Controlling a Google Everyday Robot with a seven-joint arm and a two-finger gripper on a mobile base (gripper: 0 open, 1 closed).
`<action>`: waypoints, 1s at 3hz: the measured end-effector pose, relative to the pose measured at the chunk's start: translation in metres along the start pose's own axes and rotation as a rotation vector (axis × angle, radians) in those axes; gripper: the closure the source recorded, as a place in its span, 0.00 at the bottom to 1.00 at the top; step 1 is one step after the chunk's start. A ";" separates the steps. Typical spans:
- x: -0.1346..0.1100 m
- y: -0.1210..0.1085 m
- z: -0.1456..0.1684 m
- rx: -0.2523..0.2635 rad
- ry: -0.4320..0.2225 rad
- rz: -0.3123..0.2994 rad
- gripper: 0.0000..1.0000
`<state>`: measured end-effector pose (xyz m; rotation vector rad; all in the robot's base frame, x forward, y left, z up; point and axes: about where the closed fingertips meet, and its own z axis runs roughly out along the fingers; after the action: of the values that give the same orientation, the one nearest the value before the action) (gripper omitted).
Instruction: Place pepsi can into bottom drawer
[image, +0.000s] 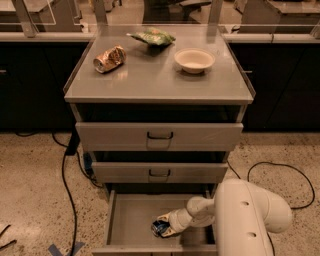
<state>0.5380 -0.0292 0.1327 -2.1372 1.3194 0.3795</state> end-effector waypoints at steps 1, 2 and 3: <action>0.000 0.000 0.000 0.000 0.000 0.000 0.60; 0.000 0.000 0.000 0.000 0.000 0.000 0.28; 0.000 0.000 0.000 0.000 0.000 0.000 0.05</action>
Offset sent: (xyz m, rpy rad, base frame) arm 0.0000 0.0000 0.0000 0.0000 0.0000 0.0000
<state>0.5380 -0.0291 0.1327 -2.1372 1.3193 0.3797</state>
